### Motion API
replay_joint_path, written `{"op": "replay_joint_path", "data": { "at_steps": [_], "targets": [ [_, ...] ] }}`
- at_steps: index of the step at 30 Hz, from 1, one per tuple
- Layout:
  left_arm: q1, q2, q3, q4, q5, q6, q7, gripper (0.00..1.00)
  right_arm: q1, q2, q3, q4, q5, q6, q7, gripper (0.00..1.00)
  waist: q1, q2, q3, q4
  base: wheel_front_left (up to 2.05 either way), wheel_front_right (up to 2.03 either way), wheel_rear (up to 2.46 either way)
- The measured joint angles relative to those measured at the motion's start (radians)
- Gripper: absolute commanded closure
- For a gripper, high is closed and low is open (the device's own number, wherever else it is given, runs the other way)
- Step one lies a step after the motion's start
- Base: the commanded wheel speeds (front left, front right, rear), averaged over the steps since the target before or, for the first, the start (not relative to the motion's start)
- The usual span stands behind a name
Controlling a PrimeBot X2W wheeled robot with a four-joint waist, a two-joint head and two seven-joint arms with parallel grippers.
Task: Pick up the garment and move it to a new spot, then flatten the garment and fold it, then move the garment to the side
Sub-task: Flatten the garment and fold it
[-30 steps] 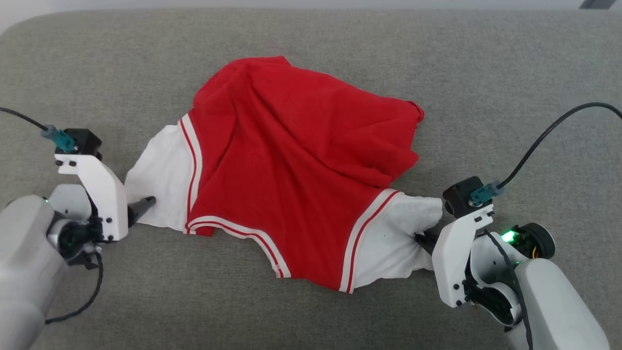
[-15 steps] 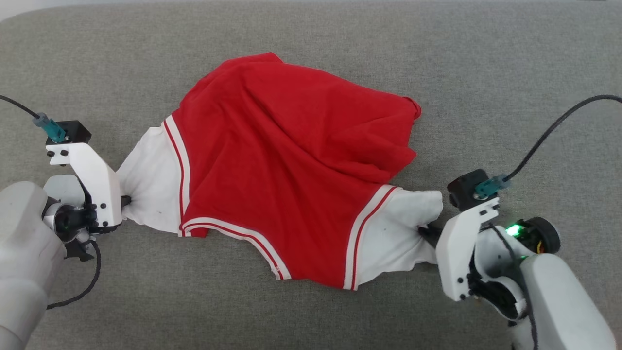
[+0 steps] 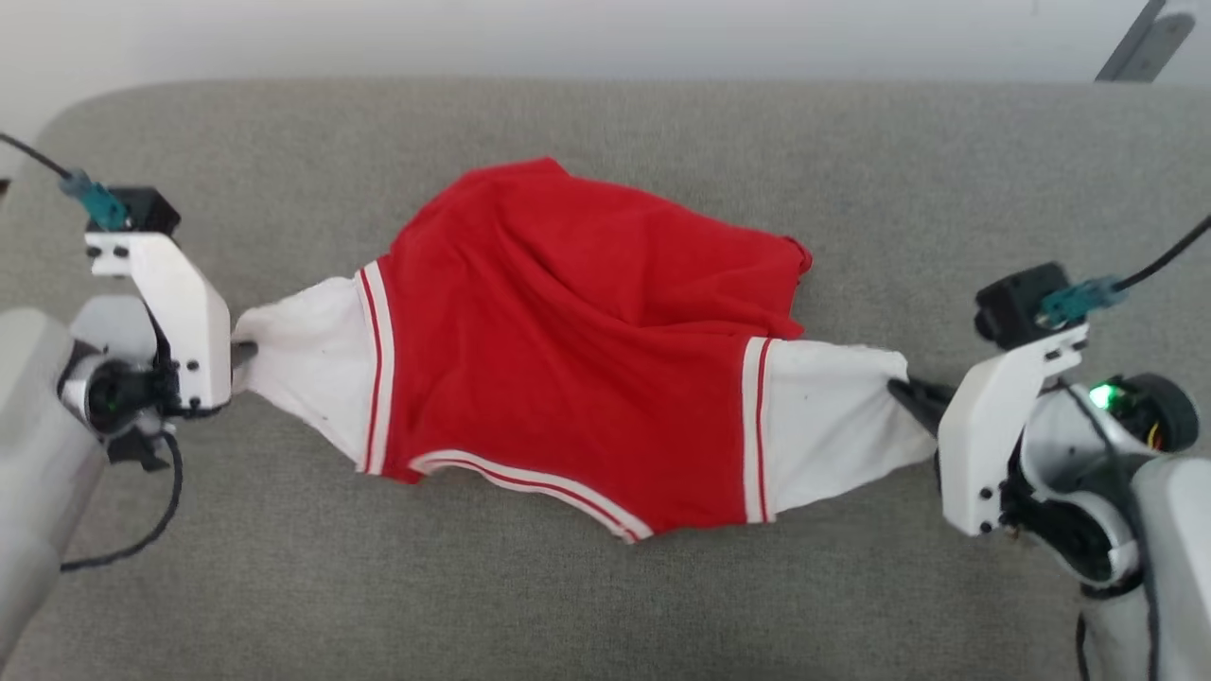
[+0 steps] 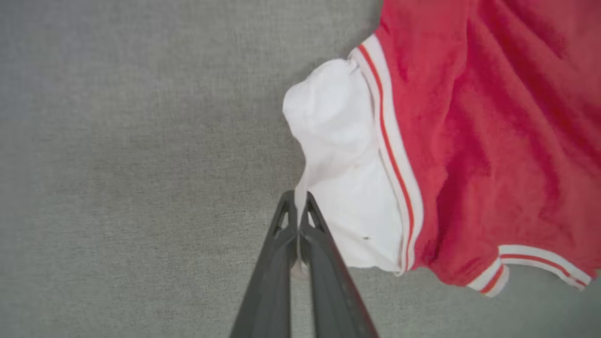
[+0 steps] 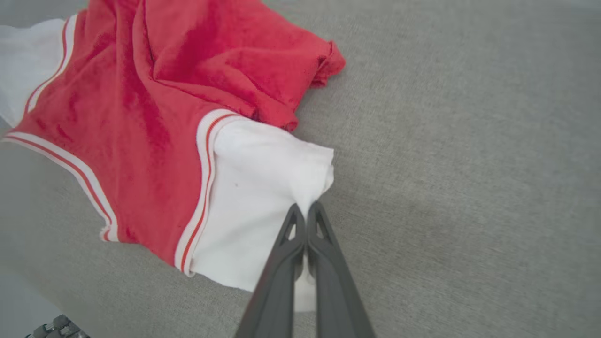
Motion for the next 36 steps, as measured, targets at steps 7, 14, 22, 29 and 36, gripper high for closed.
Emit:
{"op": "replay_joint_path", "data": {
  "at_steps": [7, 14, 22, 29, 36],
  "targets": [
    [-0.059, 0.002, 0.008, -0.081, -0.009, 0.027, 0.053, 1.0, -0.08, -0.046, -0.01, -0.049, 0.06, 0.0, 0.043, 1.0, 0.0, 0.0, -0.091, 0.001, 0.0, 0.0, 0.0],
    [-0.107, 0.012, 0.033, -0.173, -0.022, 0.081, 0.094, 1.0, -0.203, -0.061, 0.0, -0.027, 0.121, 0.0, 0.063, 1.0, 0.0, 0.0, -0.176, -0.005, 0.0, 0.0, 0.0],
    [-0.195, 0.022, 0.083, -0.245, -0.04, 0.144, 0.091, 1.0, -0.382, -0.073, 0.018, 0.025, 0.133, 0.0, -0.002, 1.0, 0.0, 0.0, -0.219, -0.016, 0.0, 0.0, 0.0],
    [-0.27, 0.009, 0.11, -0.251, -0.029, 0.164, 0.045, 1.0, -0.528, -0.063, 0.018, 0.128, 0.118, 0.0, -0.106, 1.0, -0.0001, 0.0, -0.221, -0.019, 0.0, 0.0, 0.0],
    [-0.332, -0.025, 0.119, -0.2, 0.016, 0.129, -0.053, 1.0, -0.64, -0.034, 0.01, 0.277, 0.05, 0.0, -0.242, 1.0, 0.0, 0.0, -0.2, -0.021, 0.0, 0.0, 0.0]
  ]
}}
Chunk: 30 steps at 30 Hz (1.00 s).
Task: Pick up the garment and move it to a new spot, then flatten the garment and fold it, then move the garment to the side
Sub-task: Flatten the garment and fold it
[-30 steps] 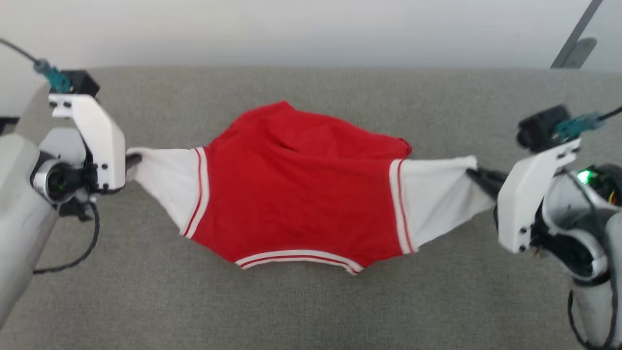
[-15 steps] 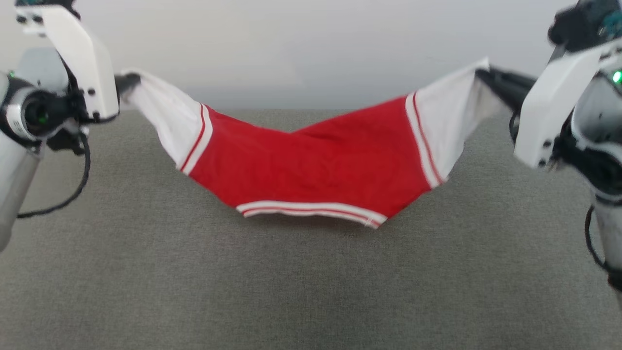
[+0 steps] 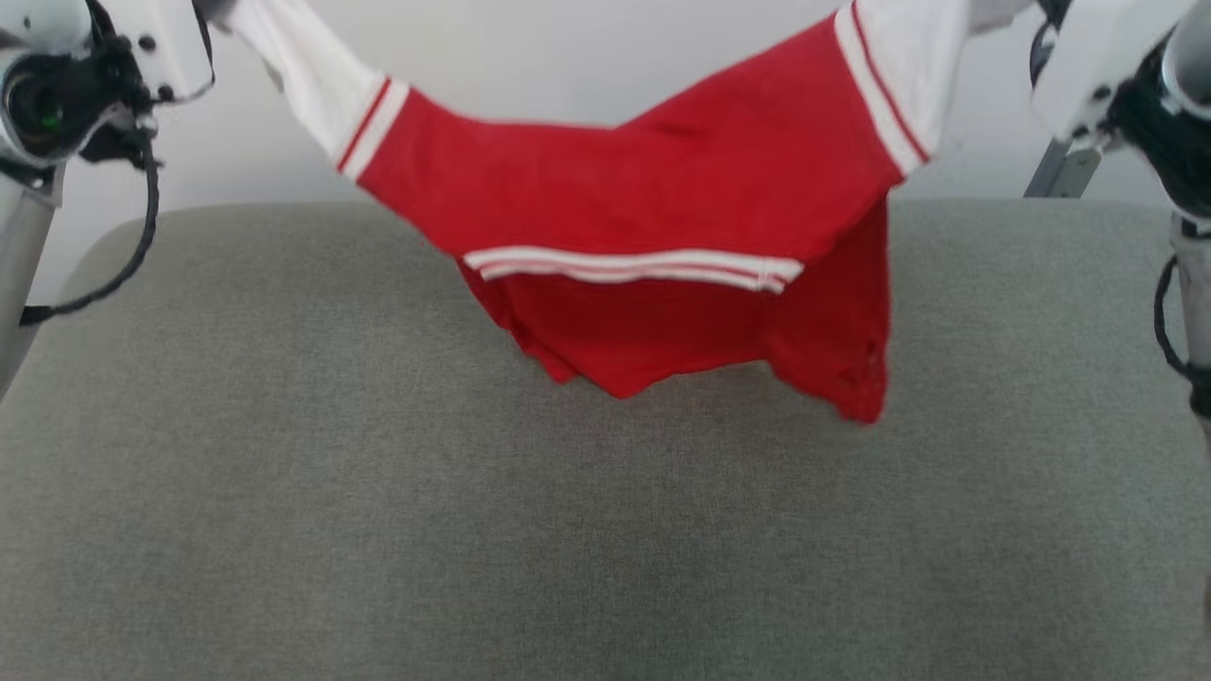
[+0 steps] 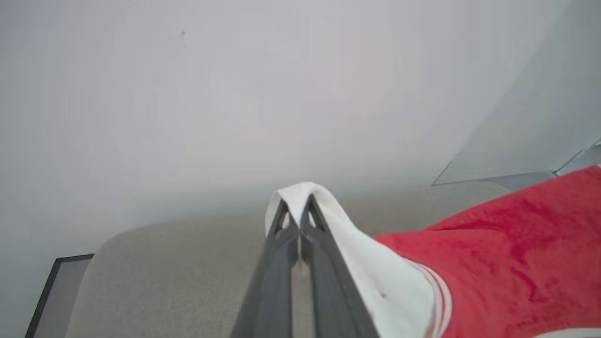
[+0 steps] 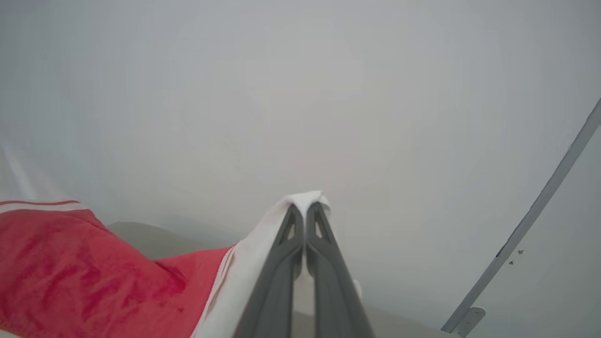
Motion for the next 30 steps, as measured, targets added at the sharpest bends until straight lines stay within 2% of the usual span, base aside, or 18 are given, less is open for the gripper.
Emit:
{"op": "replay_joint_path", "data": {
  "at_steps": [5, 11, 15, 19, 20, 22, 25, 30],
  "targets": [
    [-0.073, -0.037, 0.004, 0.075, 0.047, -0.037, -0.118, 1.0, -0.105, 0.039, 0.022, 0.137, -0.068, 0.0, -0.13, 1.0, 0.0, 0.0, 0.039, -0.004, 0.0, 0.0, 0.0],
    [-0.178, -0.086, 0.005, 0.186, 0.11, -0.07, -0.278, 1.0, -0.248, 0.076, 0.014, 0.329, -0.191, 0.0, -0.37, 1.0, 0.0, 0.0, 0.101, -0.011, 0.0, 0.0, 0.0],
    [-0.258, -0.105, 0.011, 0.243, 0.156, -0.093, -0.442, 1.0, -0.347, 0.105, -0.031, 0.45, -0.309, 0.0, -0.559, 1.0, 0.0, 0.0, 0.146, -0.016, 0.0, 0.0, 0.0],
    [-0.324, -0.131, 0.013, 0.276, 0.197, -0.114, -0.638, 1.0, -0.441, 0.115, -0.11, 0.529, -0.48, 0.0, -0.774, 1.0, 0.0, 0.0, 0.193, -0.018, 0.0, 0.0, 0.0],
    [-0.324, -0.131, 0.013, 0.276, 0.197, -0.114, -0.638, 1.0, -0.441, 0.115, -0.11, 0.529, -0.48, 0.0, -0.774, 1.0, 0.0, 0.0, 0.193, -0.018, 0.0, 0.0, 0.0],
    [-0.334, -0.145, 0.007, 0.285, 0.211, -0.12, -0.724, 1.0, -0.475, 0.122, -0.151, 0.551, -0.571, 0.0, -0.838, 1.0, 0.0, 0.0, 0.213, -0.017, 0.0, 0.0, 0.0],
    [-0.334, -0.163, 0.004, 0.312, 0.206, -0.123, -0.789, 1.0, -0.476, 0.153, -0.185, 0.593, -0.649, 0.0, -0.863, 1.0, 0.0, 0.0, 0.235, -0.013, 0.0, 0.0, 0.0],
    [-0.241, -0.168, -0.042, 0.333, 0.155, -0.126, -0.795, 1.0, -0.428, 0.174, -0.191, 0.698, -0.684, 0.0, -0.871, 1.0, 0.0, 0.0, 0.248, -0.003, 0.0, 0.0, 0.0]
  ]
}}
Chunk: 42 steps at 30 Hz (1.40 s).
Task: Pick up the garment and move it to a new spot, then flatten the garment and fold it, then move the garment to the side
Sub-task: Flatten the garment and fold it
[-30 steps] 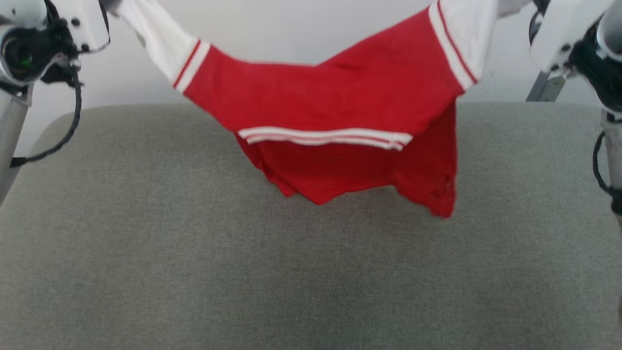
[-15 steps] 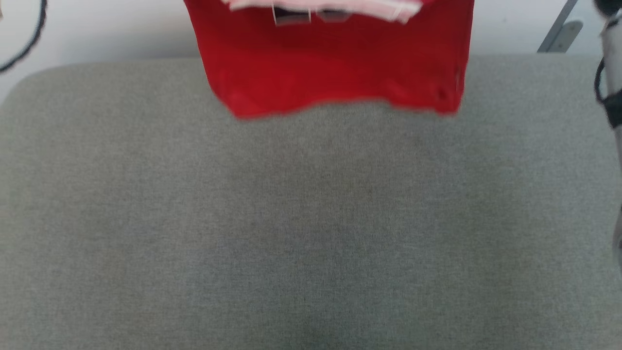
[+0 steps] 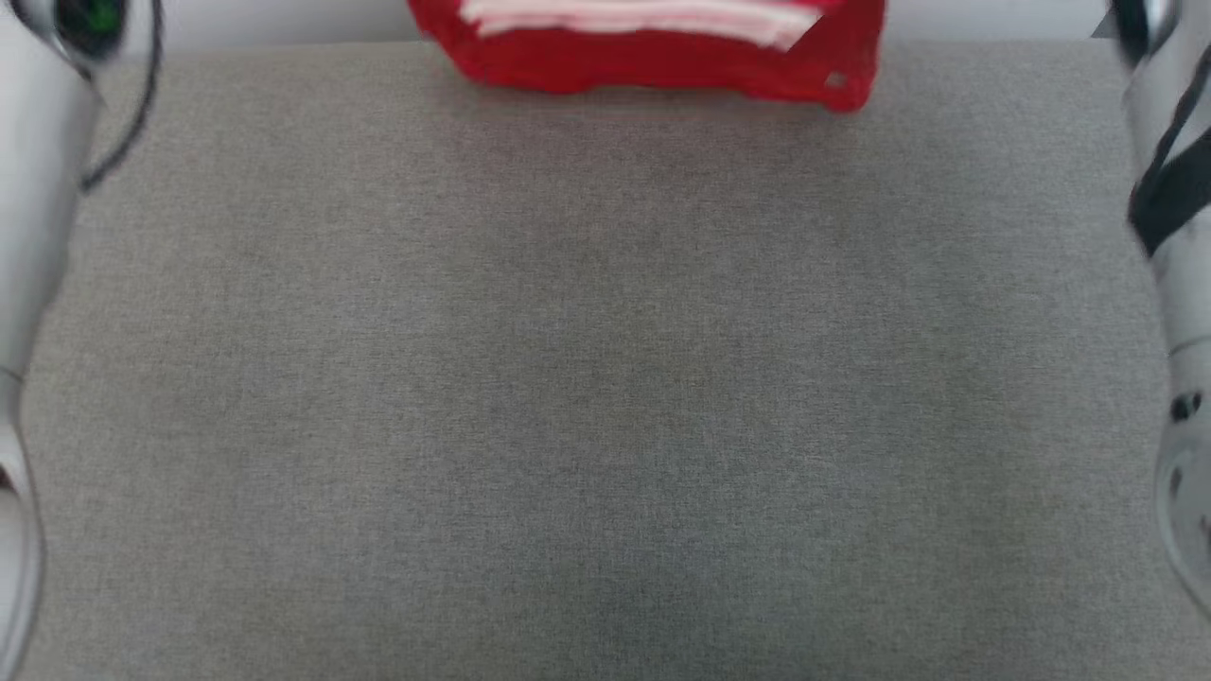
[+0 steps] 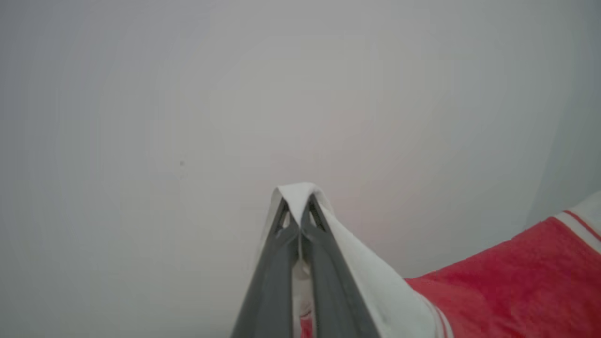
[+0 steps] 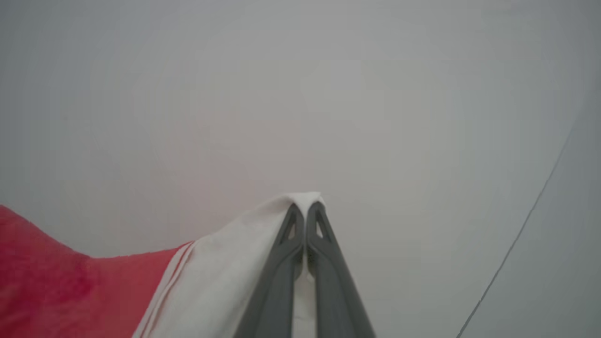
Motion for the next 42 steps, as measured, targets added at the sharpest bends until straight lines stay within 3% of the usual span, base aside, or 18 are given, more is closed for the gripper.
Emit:
{"op": "replay_joint_path", "data": {
  "at_steps": [8, 13, 19, 23, 29, 35, 42],
  "targets": [
    [0.201, 0.016, -0.079, 0.028, -0.115, 0.0, 0.098, 1.0, 0.139, 0.003, 0.072, 0.201, 0.069, 0.0, 0.015, 1.0, -0.0001, 0.0, -0.011, 0.007, 0.0, 0.0, 0.0],
    [0.312, 0.022, -0.132, 0.038, -0.17, 0.0, 0.249, 1.0, 0.207, 0.038, 0.149, 0.285, 0.191, 0.0, 0.114, 1.0, 0.0, 0.0, -0.034, 0.009, 0.0, 0.0, 0.0],
    [0.468, 0.043, -0.174, -0.006, -0.248, 0.0, 0.437, 1.0, 0.331, 0.068, 0.3, 0.269, 0.403, 0.0, 0.288, 1.0, 0.0, 0.0, -0.075, 0.015, 0.0, 0.0, 0.0],
    [0.564, 0.078, -0.19, -0.066, -0.289, 0.0, 0.512, 1.0, 0.435, 0.034, 0.42, 0.139, 0.557, 0.0, 0.421, 1.0, 0.0, 0.0, -0.103, 0.02, 0.0, 0.0, 0.0],
    [0.686, 0.14, -0.208, -0.223, -0.312, 0.036, 0.57, 1.0, 0.63, -0.142, 0.551, -0.158, 0.805, 0.0, 0.66, 1.0, 0.0, 0.0001, -0.139, 0.035, 0.0, 0.0, 0.0],
    [0.817, 0.249, -0.21, -0.464, -0.345, 0.154, 0.596, 1.0, 0.808, -0.329, 0.589, -0.442, 0.95, 0.0, 0.869, 1.0, -0.0001, 0.0, -0.166, 0.05, 0.0, 0.0, 0.0],
    [0.97, 0.429, -0.203, -0.792, -0.382, 0.322, 0.633, 1.0, 0.999, -0.461, 0.524, -0.721, 1.045, 0.0, 1.081, 1.0, 0.0, 0.0001, -0.176, 0.051, 0.0, 0.0, 0.0]
  ]
}}
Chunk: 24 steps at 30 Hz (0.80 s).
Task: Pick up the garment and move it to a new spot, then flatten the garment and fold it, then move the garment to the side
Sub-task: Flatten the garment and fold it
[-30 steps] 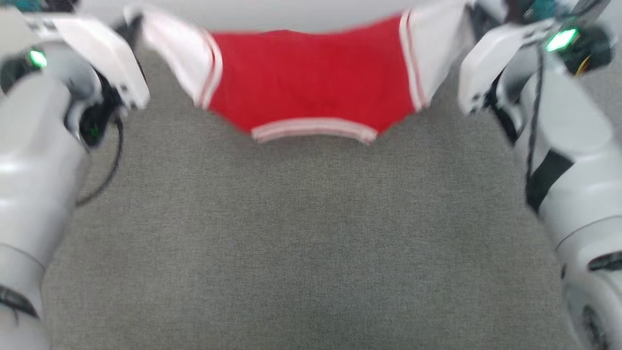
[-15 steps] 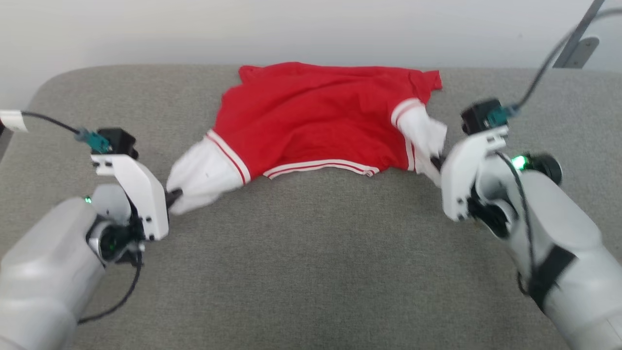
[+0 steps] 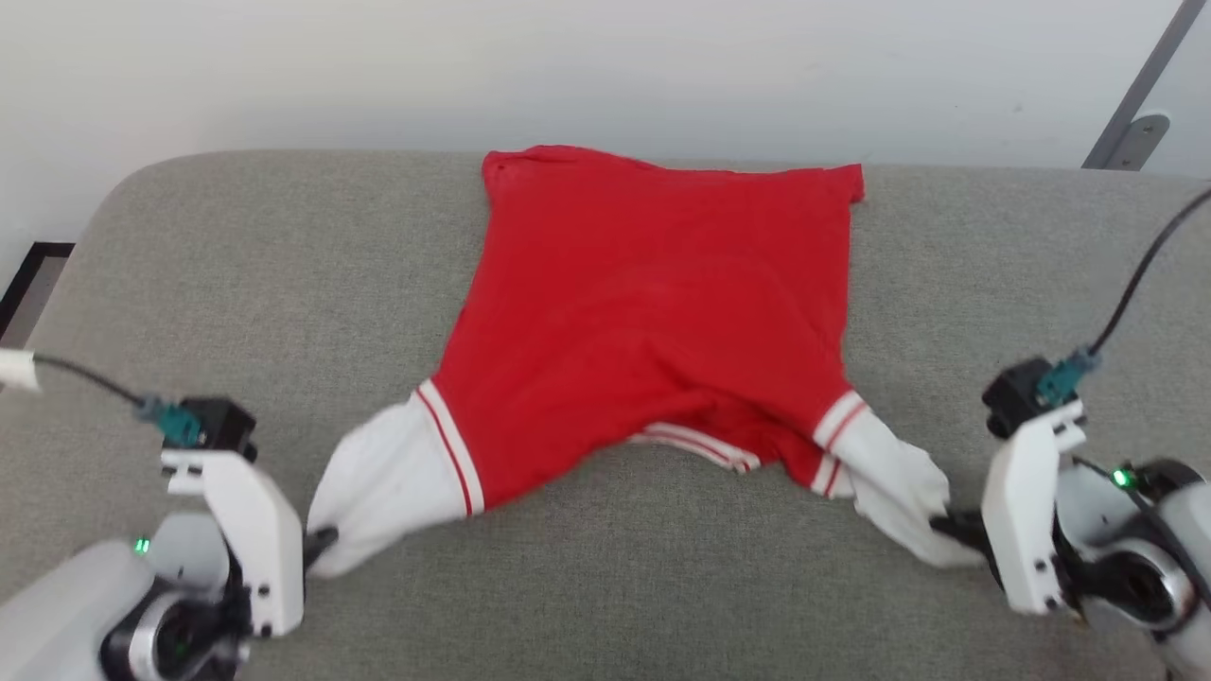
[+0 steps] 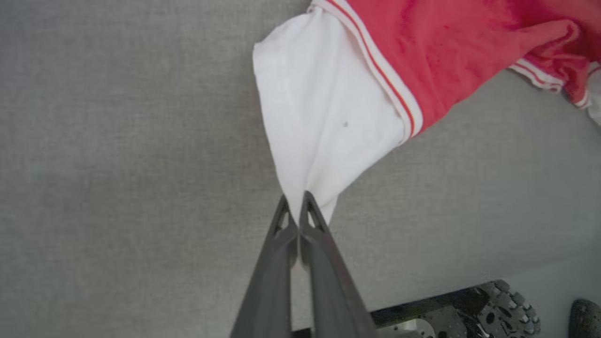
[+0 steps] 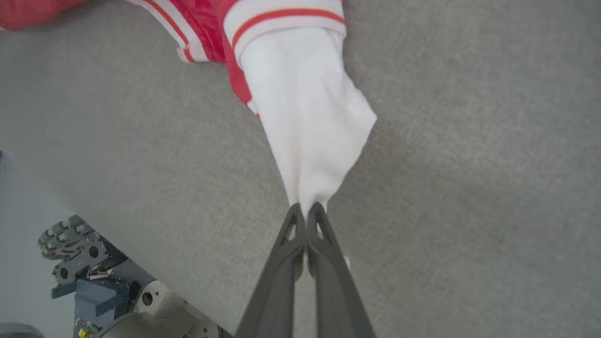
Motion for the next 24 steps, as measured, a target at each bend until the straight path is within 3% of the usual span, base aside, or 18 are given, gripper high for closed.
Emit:
{"op": "replay_joint_path", "data": {
  "at_steps": [7, 13, 18, 23, 24],
  "targets": [
    [0.136, 0.15, 0.003, -0.287, -0.059, 0.168, 0.021, 1.0, 0.186, -0.058, -0.124, -0.209, 0.027, 0.0, 0.211, 1.0, 0.0, 0.0, 0.011, 0.001, 0.0, 0.0, 0.0],
    [0.225, 0.216, -0.007, -0.423, -0.099, 0.258, 0.025, 1.0, 0.34, -0.028, -0.244, -0.331, -0.015, 0.0, 0.34, 1.0, -0.0001, 0.0, 0.03, 0.009, 0.0, 0.0, 0.0],
    [0.263, 0.203, -0.01, -0.421, -0.112, 0.269, -0.009, 1.0, 0.418, 0.047, -0.293, -0.388, -0.099, 0.0, 0.359, 1.0, -0.0001, 0.0, 0.053, 0.016, 0.0, 0.0, 0.0],
    [0.262, 0.152, -0.011, -0.37, -0.105, 0.229, -0.042, 1.0, 0.426, 0.085, -0.268, -0.375, -0.212, 0.0, 0.291, 1.0, -0.0001, 0.0, 0.075, 0.02, 0.0, 0.0, 0.0],
    [0.26, 0.14, -0.009, -0.356, -0.102, 0.219, -0.05, 1.0, 0.426, 0.09, -0.26, -0.36, -0.226, 0.0, 0.281, 0.95, 0.0, 0.0, 0.079, 0.02, 0.0, 0.0, 0.0]
  ]
}}
